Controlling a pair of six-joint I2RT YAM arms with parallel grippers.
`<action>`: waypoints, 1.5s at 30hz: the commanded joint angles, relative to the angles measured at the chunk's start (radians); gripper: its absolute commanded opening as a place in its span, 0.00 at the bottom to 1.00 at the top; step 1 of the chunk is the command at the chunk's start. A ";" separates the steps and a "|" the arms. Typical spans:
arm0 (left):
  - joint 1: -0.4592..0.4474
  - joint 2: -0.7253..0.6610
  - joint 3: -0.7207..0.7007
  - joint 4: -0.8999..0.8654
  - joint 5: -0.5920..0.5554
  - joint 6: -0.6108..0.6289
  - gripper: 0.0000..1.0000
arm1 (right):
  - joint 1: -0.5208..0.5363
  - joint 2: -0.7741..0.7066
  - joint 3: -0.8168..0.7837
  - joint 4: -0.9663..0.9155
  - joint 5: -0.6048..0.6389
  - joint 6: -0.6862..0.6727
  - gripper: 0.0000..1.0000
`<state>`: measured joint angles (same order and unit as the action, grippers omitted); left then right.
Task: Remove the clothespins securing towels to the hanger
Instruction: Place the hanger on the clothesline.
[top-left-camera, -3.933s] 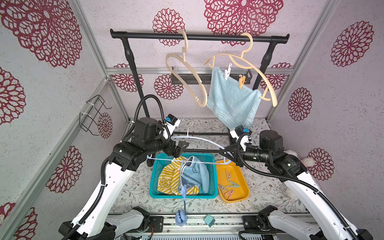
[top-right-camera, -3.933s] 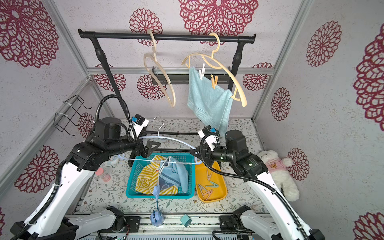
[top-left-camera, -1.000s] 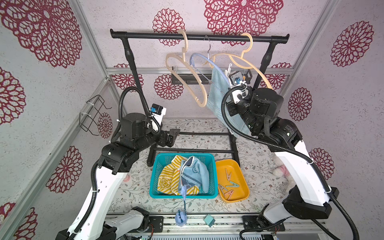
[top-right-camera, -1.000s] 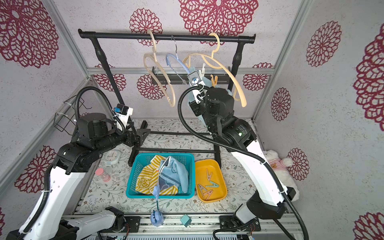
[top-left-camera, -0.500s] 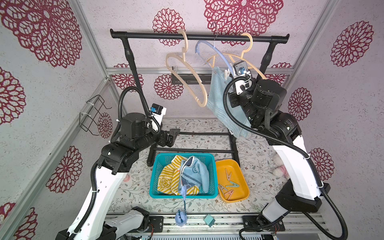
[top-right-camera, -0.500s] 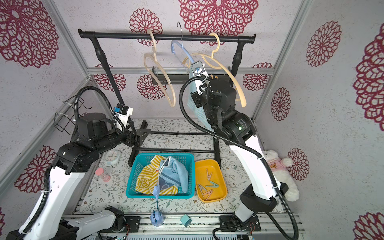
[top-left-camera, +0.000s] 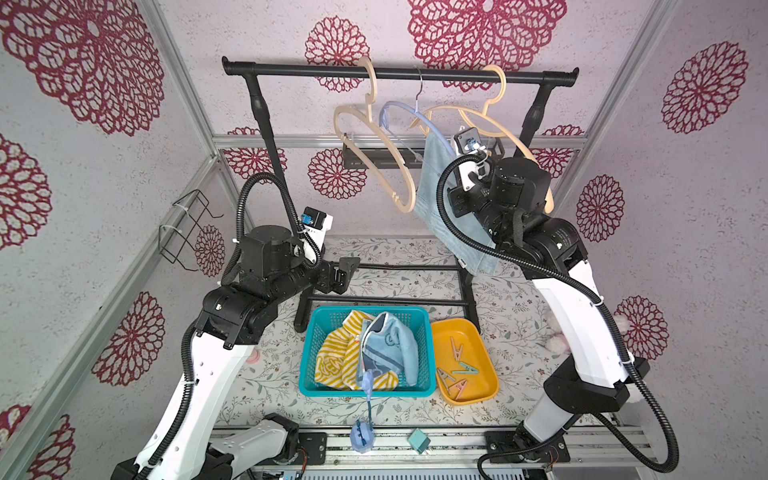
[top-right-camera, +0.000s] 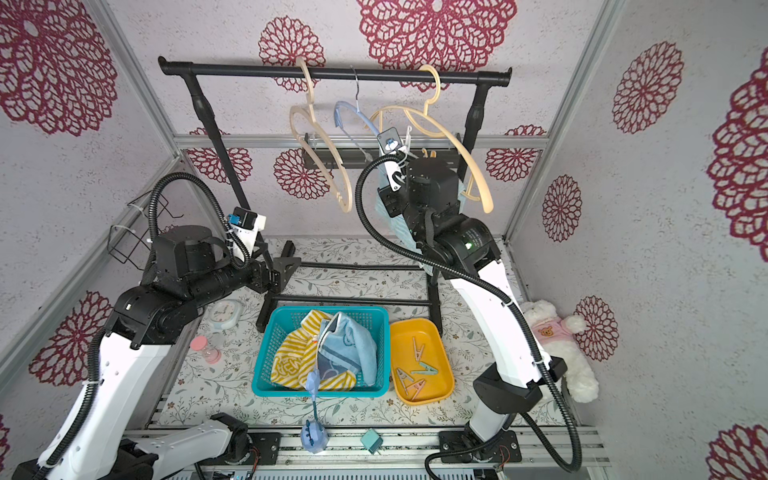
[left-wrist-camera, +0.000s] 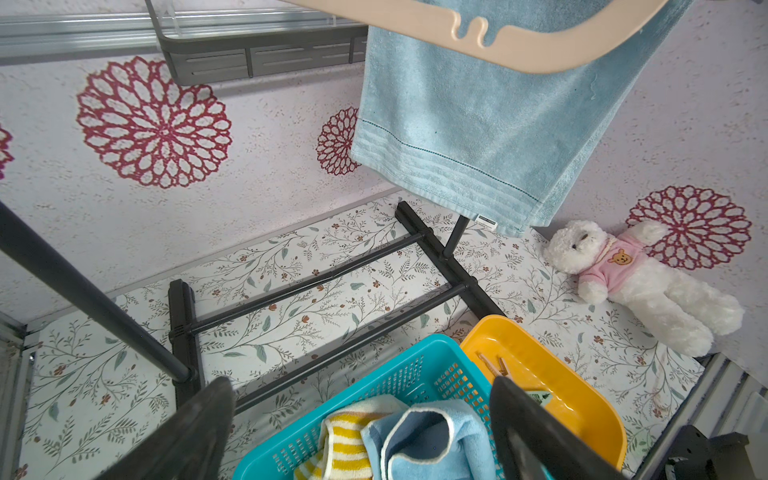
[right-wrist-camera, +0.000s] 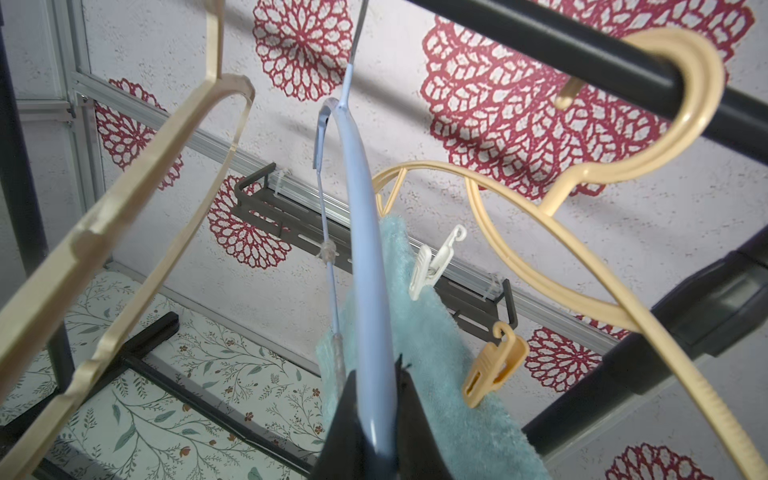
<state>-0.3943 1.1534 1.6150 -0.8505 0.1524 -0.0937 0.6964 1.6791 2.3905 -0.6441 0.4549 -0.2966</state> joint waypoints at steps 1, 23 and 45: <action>0.008 -0.006 -0.006 0.023 0.009 0.008 0.97 | -0.003 -0.047 -0.009 0.021 -0.016 0.028 0.00; 0.009 -0.029 -0.006 0.031 0.012 -0.003 0.97 | -0.002 -0.359 -0.301 0.036 -0.140 0.165 0.60; 0.008 -0.013 -0.040 0.074 -0.003 -0.037 0.97 | -0.165 -0.295 -0.068 -0.192 -0.303 0.237 0.60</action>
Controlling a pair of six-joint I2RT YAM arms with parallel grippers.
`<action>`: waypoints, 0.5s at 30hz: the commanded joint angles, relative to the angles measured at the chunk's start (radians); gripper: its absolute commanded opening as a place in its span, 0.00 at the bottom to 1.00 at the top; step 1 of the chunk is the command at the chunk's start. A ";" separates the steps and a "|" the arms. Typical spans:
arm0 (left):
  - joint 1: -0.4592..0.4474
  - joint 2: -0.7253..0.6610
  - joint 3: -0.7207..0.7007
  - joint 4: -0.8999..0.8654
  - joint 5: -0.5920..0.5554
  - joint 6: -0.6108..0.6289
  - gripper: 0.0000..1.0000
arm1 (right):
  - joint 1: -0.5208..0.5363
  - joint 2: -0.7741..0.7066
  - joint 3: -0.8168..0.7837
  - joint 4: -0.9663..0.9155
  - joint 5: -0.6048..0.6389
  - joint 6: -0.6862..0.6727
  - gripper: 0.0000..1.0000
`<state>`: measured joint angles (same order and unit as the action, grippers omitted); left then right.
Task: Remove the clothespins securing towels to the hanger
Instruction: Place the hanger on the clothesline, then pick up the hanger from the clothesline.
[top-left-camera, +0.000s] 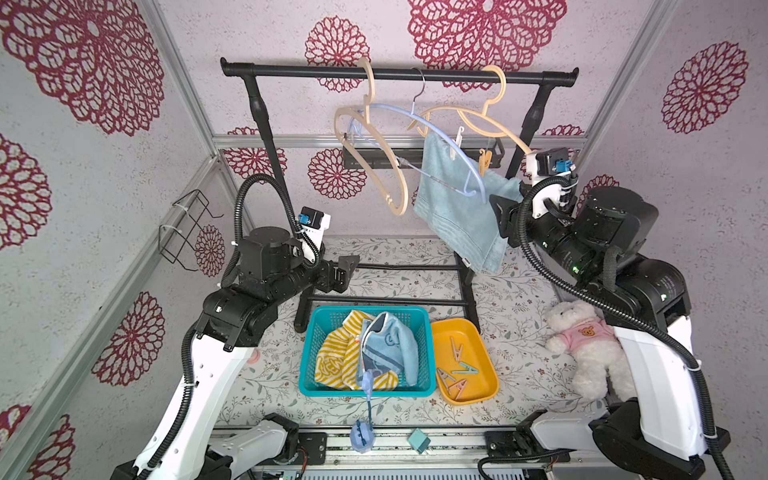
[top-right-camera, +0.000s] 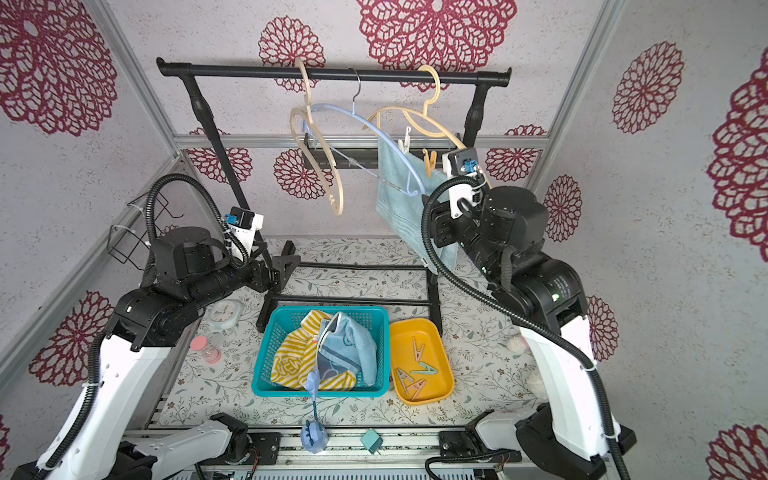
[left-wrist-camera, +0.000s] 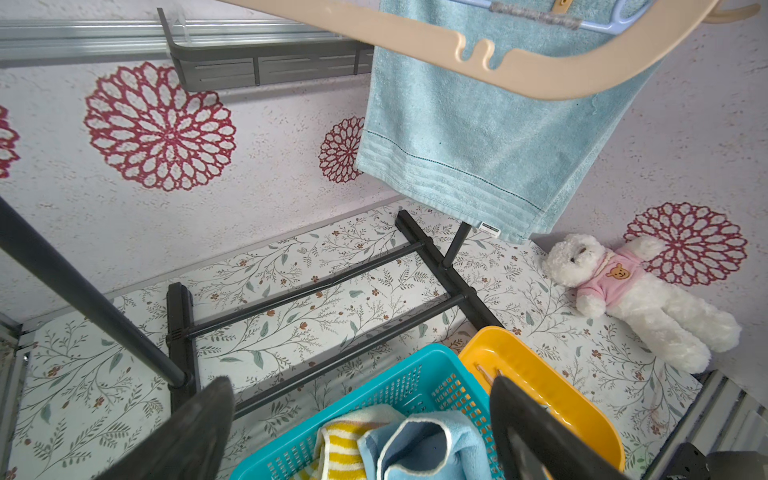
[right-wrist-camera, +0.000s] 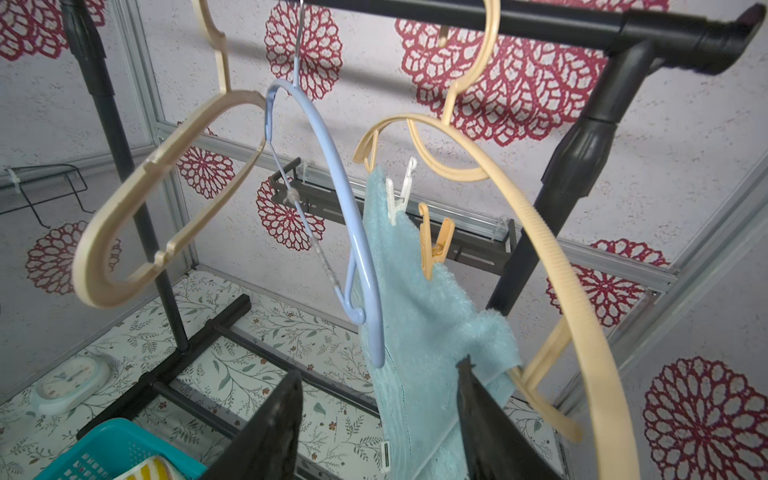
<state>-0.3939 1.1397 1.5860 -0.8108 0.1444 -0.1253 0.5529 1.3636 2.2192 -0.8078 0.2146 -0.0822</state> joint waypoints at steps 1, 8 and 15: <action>0.007 0.000 -0.013 0.035 0.008 -0.005 0.97 | -0.027 0.052 0.162 -0.053 -0.078 0.024 0.60; 0.007 0.014 -0.003 0.036 0.032 0.015 0.97 | -0.104 0.135 0.344 -0.096 -0.190 0.037 0.60; 0.007 0.018 -0.021 0.063 0.059 0.016 0.97 | -0.187 0.053 0.219 -0.032 -0.154 0.041 0.60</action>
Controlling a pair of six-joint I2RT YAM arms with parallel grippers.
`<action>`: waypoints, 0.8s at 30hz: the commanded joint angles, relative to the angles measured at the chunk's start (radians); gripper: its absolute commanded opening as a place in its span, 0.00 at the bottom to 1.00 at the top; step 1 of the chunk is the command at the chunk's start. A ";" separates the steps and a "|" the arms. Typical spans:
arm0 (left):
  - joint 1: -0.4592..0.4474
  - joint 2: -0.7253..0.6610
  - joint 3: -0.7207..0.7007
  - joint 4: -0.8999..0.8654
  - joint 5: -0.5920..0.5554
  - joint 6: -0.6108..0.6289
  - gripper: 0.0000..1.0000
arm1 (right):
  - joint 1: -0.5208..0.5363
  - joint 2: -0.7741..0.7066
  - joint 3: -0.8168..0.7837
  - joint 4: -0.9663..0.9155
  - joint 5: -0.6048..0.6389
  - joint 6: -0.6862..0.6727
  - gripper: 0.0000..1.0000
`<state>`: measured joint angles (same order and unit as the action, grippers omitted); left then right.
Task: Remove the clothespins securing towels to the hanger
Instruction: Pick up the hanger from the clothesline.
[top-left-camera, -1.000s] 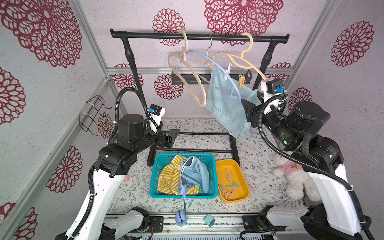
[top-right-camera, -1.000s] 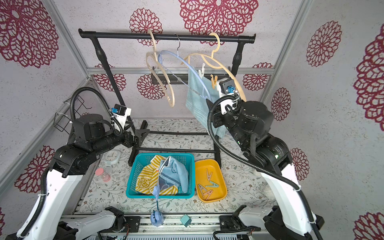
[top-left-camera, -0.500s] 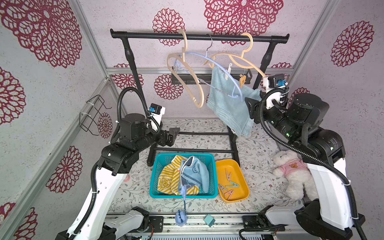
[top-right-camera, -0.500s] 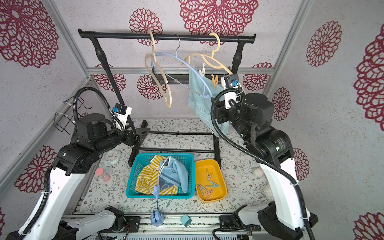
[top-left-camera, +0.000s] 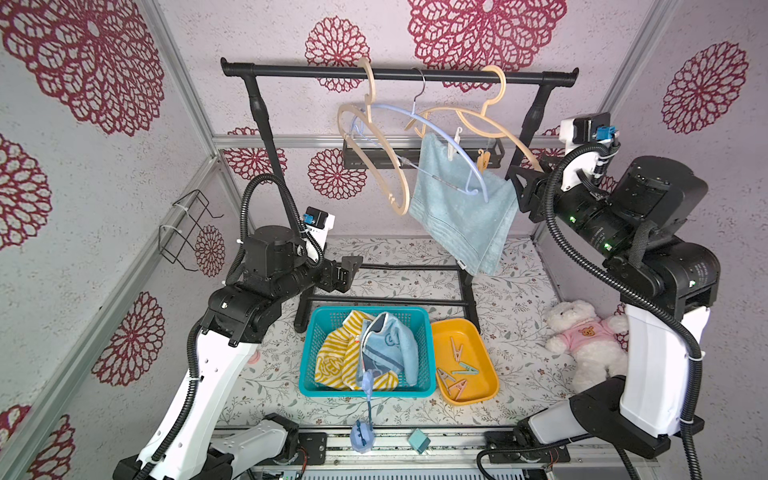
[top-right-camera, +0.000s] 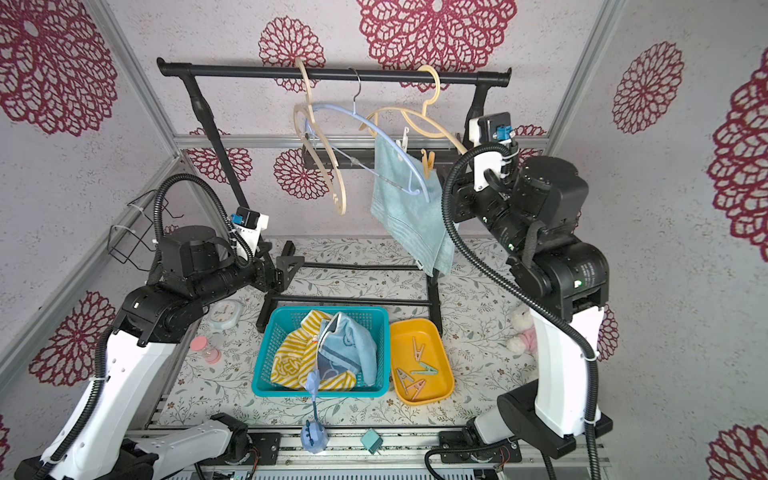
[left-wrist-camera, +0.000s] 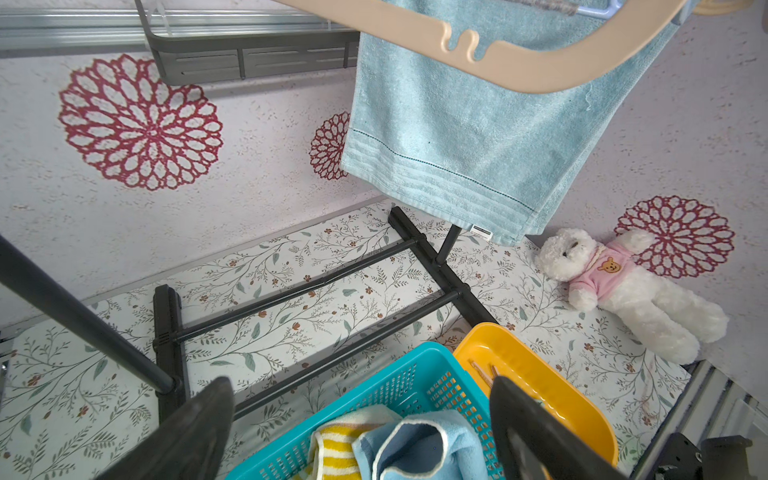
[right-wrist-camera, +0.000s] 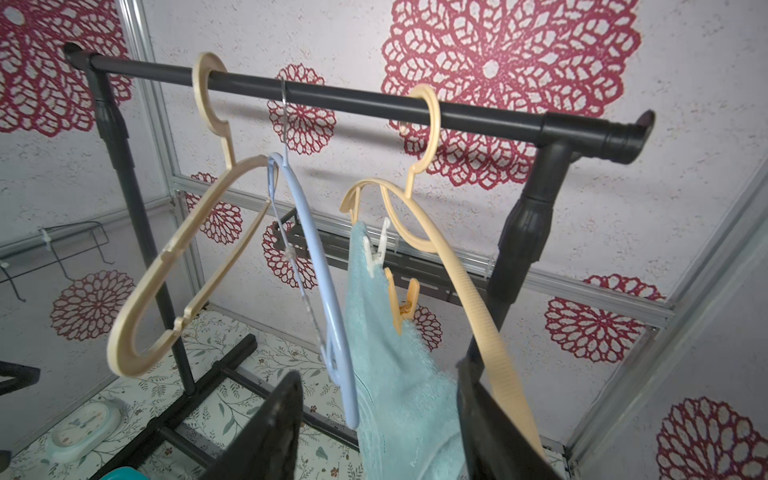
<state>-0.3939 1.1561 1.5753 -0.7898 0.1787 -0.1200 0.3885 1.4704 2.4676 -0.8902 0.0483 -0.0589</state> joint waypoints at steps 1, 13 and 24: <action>0.006 0.002 -0.016 0.046 0.024 0.011 0.97 | -0.034 -0.073 -0.059 0.061 0.006 0.015 0.60; 0.007 0.008 -0.066 0.082 0.048 -0.009 0.97 | -0.263 -0.095 -0.193 0.082 -0.220 0.063 0.62; 0.006 0.024 -0.078 0.079 0.044 -0.027 0.97 | -0.389 -0.087 -0.303 0.161 -0.509 0.110 0.62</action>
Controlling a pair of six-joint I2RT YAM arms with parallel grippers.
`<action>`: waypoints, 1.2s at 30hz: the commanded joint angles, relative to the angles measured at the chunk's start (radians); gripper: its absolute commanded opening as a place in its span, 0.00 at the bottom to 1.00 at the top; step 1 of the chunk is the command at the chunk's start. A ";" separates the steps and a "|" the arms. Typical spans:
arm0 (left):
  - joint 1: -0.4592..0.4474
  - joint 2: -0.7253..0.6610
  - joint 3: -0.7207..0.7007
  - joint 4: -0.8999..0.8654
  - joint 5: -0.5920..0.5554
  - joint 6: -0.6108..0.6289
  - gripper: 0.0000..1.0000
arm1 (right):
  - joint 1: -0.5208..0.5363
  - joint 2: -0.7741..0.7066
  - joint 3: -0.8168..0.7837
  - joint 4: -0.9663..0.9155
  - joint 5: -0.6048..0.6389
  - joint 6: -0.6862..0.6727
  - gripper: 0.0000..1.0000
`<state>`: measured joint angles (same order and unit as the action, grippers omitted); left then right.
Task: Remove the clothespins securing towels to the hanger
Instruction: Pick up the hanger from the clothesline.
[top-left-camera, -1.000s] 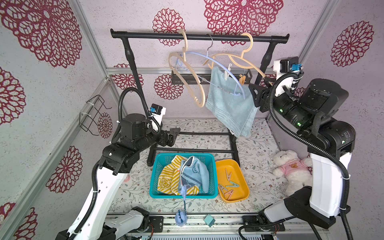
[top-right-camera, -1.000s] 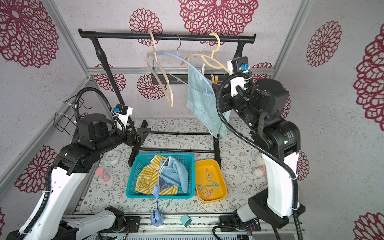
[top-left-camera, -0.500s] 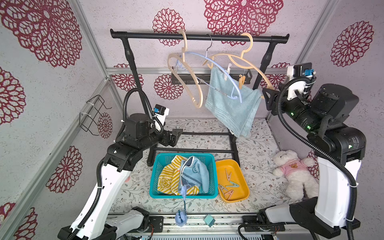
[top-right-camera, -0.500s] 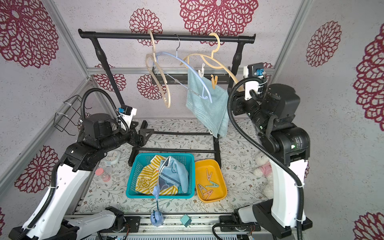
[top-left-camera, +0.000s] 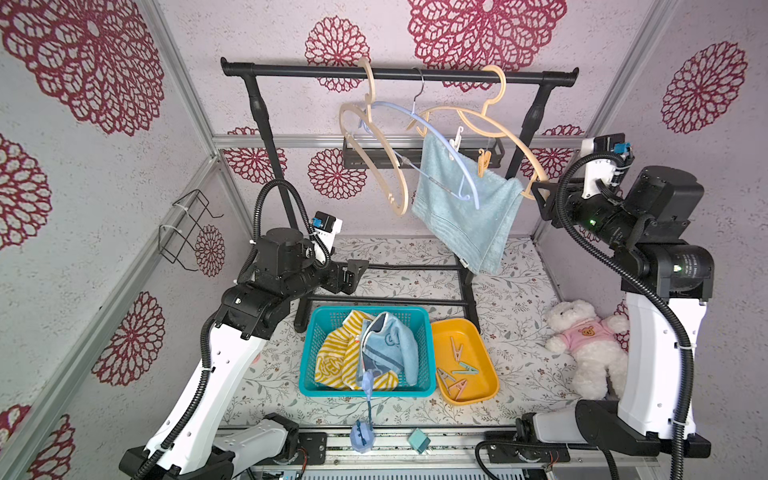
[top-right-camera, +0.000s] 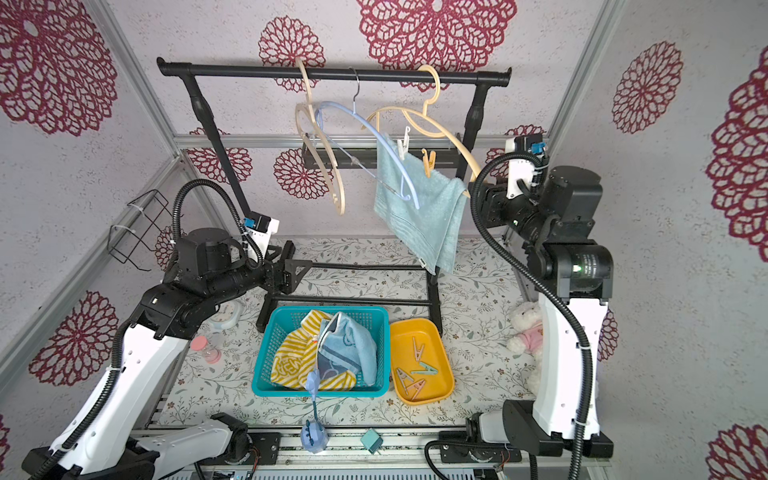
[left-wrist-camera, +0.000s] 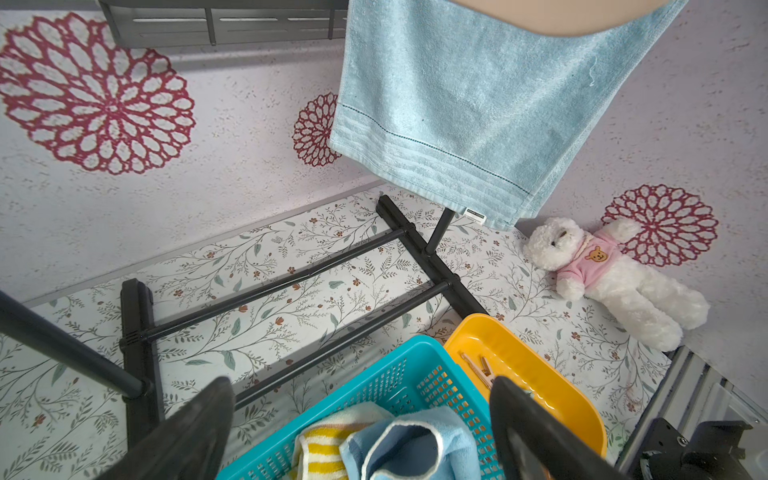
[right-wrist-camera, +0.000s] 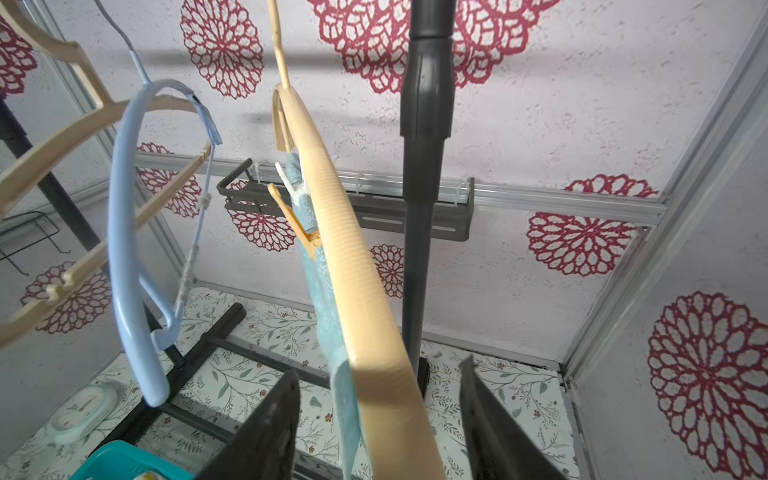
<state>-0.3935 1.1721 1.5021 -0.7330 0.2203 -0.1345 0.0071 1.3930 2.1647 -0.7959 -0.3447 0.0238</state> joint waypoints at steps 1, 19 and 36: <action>0.006 0.010 -0.005 0.023 0.002 -0.014 0.97 | -0.007 -0.011 -0.010 0.075 -0.134 0.031 0.62; 0.007 0.014 -0.016 0.007 0.002 -0.031 0.97 | -0.007 -0.011 -0.102 0.225 -0.220 0.089 0.48; 0.006 0.003 -0.030 -0.011 0.005 -0.019 0.97 | 0.022 0.031 -0.073 0.251 -0.171 0.079 0.52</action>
<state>-0.3935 1.1793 1.4868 -0.7387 0.2199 -0.1543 0.0154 1.4303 2.0586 -0.5869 -0.5369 0.0986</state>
